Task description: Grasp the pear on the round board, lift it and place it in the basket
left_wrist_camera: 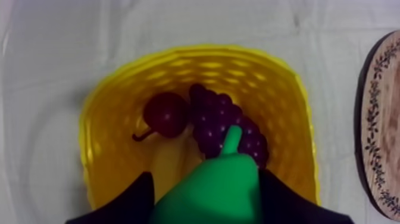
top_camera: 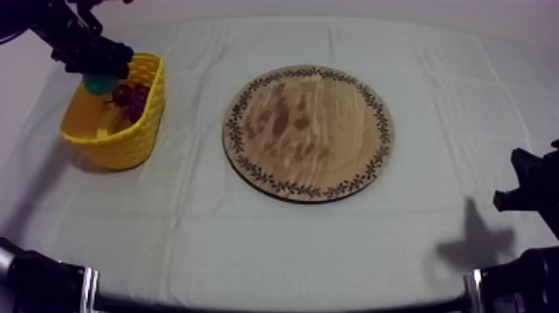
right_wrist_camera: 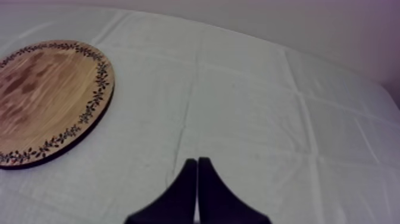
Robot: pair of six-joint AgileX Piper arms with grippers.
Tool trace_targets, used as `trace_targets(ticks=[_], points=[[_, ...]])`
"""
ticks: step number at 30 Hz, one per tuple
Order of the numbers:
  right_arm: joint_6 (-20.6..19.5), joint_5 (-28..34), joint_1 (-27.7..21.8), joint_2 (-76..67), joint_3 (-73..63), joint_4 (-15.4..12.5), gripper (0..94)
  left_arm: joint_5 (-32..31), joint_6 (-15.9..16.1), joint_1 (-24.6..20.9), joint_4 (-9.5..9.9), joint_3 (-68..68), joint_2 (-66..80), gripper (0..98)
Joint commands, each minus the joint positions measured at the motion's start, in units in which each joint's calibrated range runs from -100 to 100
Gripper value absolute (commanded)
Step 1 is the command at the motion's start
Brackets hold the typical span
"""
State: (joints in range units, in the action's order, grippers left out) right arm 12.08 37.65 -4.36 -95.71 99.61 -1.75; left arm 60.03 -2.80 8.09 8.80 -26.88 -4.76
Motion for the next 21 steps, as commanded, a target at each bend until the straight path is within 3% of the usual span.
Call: trace_targets(ticks=[1,16,19,21], points=[[0.01,0.01,0.00,-0.05,0.05,0.02,0.3,-0.32,-0.25,-0.03,0.22,-0.17,-1.39,48.8],[0.01,0.01,0.00,-0.05,0.05,0.02,0.3,-1.65,-0.77,-0.45,0.73,-0.98,-4.75,48.0],[0.01,0.01,0.00,-0.05,0.05,0.02,0.3,-1.51,-0.77,-0.51,0.79,-0.86,-4.81,52.4],[0.01,0.01,0.00,-0.05,0.05,0.02,0.3,-1.07,-0.90,-0.53,0.99,-0.52,-4.83,63.1]])
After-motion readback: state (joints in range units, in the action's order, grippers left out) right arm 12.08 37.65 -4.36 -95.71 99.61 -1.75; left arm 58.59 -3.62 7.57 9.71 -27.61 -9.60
